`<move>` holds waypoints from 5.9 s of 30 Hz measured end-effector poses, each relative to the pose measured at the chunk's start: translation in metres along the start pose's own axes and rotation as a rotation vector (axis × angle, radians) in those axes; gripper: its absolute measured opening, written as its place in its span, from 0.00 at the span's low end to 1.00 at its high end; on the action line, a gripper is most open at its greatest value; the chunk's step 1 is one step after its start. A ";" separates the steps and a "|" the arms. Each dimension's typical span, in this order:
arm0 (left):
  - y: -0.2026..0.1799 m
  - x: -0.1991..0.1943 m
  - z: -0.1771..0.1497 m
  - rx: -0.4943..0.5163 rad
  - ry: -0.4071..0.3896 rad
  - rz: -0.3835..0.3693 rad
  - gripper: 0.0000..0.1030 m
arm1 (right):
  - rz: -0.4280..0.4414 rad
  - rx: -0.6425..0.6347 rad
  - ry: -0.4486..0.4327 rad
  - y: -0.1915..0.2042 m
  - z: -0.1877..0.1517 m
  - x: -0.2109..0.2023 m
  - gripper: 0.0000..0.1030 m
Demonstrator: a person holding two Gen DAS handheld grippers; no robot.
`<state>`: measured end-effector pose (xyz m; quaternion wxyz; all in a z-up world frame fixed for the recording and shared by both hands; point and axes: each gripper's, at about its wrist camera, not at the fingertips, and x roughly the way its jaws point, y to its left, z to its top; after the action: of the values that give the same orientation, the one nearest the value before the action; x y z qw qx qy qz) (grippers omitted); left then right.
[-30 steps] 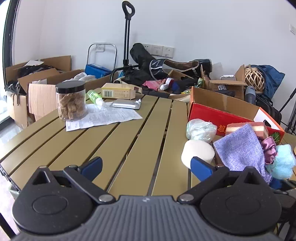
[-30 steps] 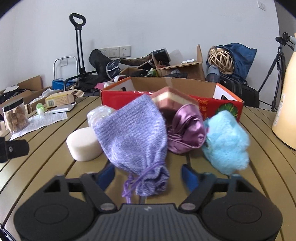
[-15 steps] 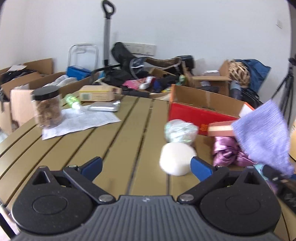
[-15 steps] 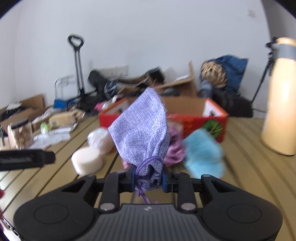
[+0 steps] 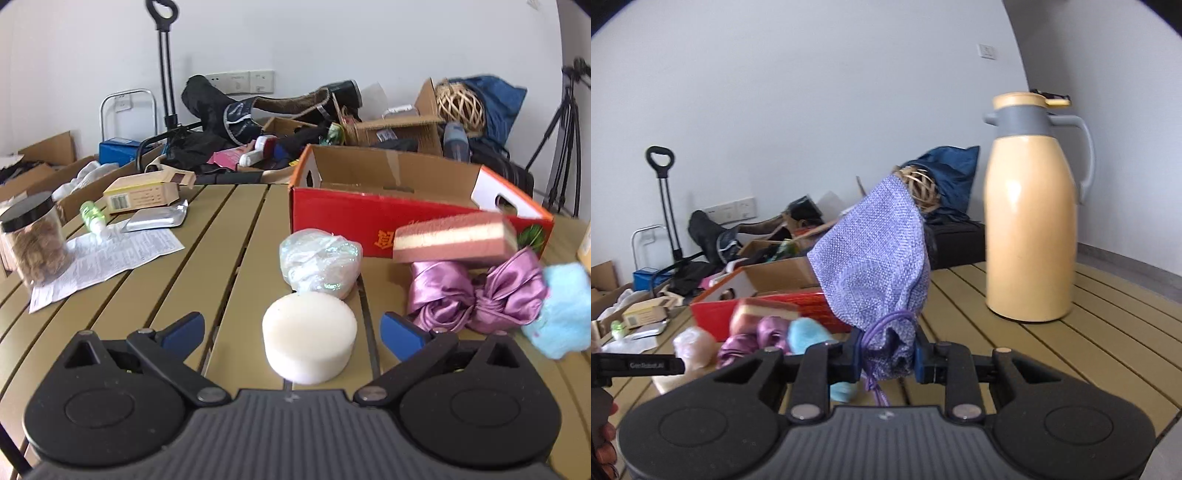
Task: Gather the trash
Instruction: 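Grasp the lavender drawstring pouch with the right gripper, then close the left gripper on the white round soap, then carry the lavender pouch and white soap down over the black trash bin, then open the right gripper to drop the lavender pouch into the bin, then move the left gripper over the bin and open it to drop the soap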
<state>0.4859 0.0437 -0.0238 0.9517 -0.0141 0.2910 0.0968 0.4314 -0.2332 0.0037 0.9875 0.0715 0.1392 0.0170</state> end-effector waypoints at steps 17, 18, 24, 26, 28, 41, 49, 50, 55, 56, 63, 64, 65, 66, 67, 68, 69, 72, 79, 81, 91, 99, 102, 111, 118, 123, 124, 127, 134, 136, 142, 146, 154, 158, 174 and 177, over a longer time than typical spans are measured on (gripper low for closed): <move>-0.005 0.020 -0.006 0.004 0.051 -0.031 0.86 | -0.008 -0.001 0.049 0.000 -0.015 0.012 0.24; -0.005 0.021 -0.006 0.000 0.055 -0.034 0.81 | -0.007 -0.001 0.049 0.000 -0.015 0.012 0.24; -0.004 0.021 -0.009 0.003 0.057 -0.054 0.56 | -0.002 0.005 0.055 0.004 -0.016 0.014 0.24; -0.004 0.019 -0.009 0.004 0.044 -0.070 0.55 | 0.002 0.003 0.056 0.005 -0.015 0.015 0.24; -0.004 0.019 -0.009 0.005 0.037 -0.080 0.55 | 0.004 0.002 0.058 0.006 -0.016 0.016 0.24; 0.009 0.004 -0.008 -0.104 0.014 -0.085 0.55 | 0.066 0.001 0.060 0.012 -0.016 0.009 0.24; 0.028 -0.044 -0.014 -0.185 -0.011 -0.117 0.55 | 0.109 0.003 0.016 0.012 -0.010 -0.018 0.24; 0.029 -0.051 -0.016 -0.186 -0.018 -0.118 0.55 | 0.113 0.001 0.009 0.012 -0.009 -0.024 0.24; 0.030 -0.088 -0.026 -0.174 -0.071 -0.132 0.55 | 0.130 -0.020 -0.019 0.016 -0.014 -0.050 0.24; 0.029 -0.096 -0.028 -0.167 -0.081 -0.140 0.55 | 0.134 -0.024 -0.022 0.017 -0.017 -0.056 0.24; 0.021 -0.141 -0.058 -0.137 -0.108 -0.207 0.55 | 0.158 -0.042 -0.005 0.016 -0.038 -0.090 0.24; 0.019 -0.146 -0.064 -0.127 -0.108 -0.213 0.55 | 0.160 -0.047 -0.008 0.016 -0.041 -0.095 0.24; 0.016 -0.151 -0.070 -0.115 -0.109 -0.222 0.55 | 0.162 -0.049 -0.010 0.016 -0.043 -0.100 0.24; 0.013 -0.156 -0.076 -0.103 -0.109 -0.231 0.55 | 0.165 -0.048 -0.010 0.015 -0.046 -0.105 0.24; 0.010 -0.161 -0.082 -0.093 -0.109 -0.237 0.55 | 0.171 -0.047 -0.005 0.015 -0.050 -0.109 0.24; 0.008 -0.166 -0.087 -0.084 -0.111 -0.246 0.55 | 0.175 -0.051 0.001 0.015 -0.055 -0.114 0.24; 0.006 -0.171 -0.092 -0.076 -0.113 -0.252 0.55 | 0.177 -0.057 0.007 0.015 -0.060 -0.119 0.24; 0.003 -0.184 -0.106 -0.057 -0.116 -0.275 0.55 | 0.183 -0.074 0.025 0.017 -0.074 -0.132 0.24; -0.001 -0.205 -0.138 -0.016 -0.092 -0.313 0.55 | 0.214 -0.107 0.072 0.023 -0.100 -0.156 0.24; -0.003 -0.208 -0.147 0.002 -0.075 -0.318 0.55 | 0.221 -0.115 0.094 0.025 -0.109 -0.162 0.24; -0.018 -0.209 -0.210 0.091 0.094 -0.315 0.55 | 0.249 -0.074 0.313 0.022 -0.159 -0.166 0.24; -0.022 -0.209 -0.239 0.133 0.181 -0.297 0.55 | 0.234 -0.050 0.448 0.019 -0.187 -0.164 0.24; -0.019 -0.208 -0.244 0.133 0.209 -0.282 0.55 | 0.216 -0.039 0.503 0.016 -0.197 -0.161 0.24; -0.007 -0.187 -0.266 0.146 0.340 -0.206 0.55 | 0.183 -0.034 0.629 0.014 -0.223 -0.149 0.24; 0.014 -0.164 -0.277 0.108 0.430 -0.146 0.55 | 0.179 -0.045 0.700 0.024 -0.234 -0.132 0.24; 0.030 -0.149 -0.279 0.065 0.476 -0.113 0.55 | 0.183 -0.062 0.740 0.034 -0.238 -0.115 0.24; 0.033 -0.146 -0.279 0.060 0.483 -0.108 0.55 | 0.185 -0.062 0.746 0.035 -0.238 -0.112 0.24; 0.038 -0.140 -0.280 0.048 0.503 -0.095 0.55 | 0.189 -0.063 0.761 0.040 -0.239 -0.101 0.24; 0.050 -0.128 -0.281 0.024 0.537 -0.062 0.55 | 0.190 -0.066 0.782 0.054 -0.237 -0.068 0.24; 0.054 -0.124 -0.280 0.023 0.537 -0.046 0.55 | 0.190 -0.066 0.788 0.059 -0.237 -0.056 0.24; 0.062 -0.112 -0.278 0.017 0.541 -0.013 0.54 | 0.190 -0.061 0.804 0.072 -0.240 -0.025 0.24; 0.059 -0.103 -0.277 0.014 0.551 -0.009 0.54 | 0.182 -0.054 0.829 0.074 -0.246 -0.006 0.24; 0.057 -0.094 -0.282 0.013 0.574 -0.016 0.54 | 0.164 -0.062 0.870 0.074 -0.259 0.014 0.24; 0.057 -0.093 -0.283 0.011 0.578 -0.015 0.54 | 0.168 -0.071 0.880 0.076 -0.263 0.019 0.27; 0.058 -0.091 -0.284 0.016 0.572 0.004 0.54 | 0.168 -0.112 0.845 0.075 -0.258 0.012 1.00; 0.055 -0.094 -0.283 0.021 0.566 -0.009 0.54 | 0.177 -0.126 0.837 0.076 -0.254 0.008 1.00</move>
<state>0.2433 0.0580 -0.2053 0.8332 -0.0319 0.5459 0.0819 0.3677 -0.1225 -0.2290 0.8431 0.0096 0.5197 0.1374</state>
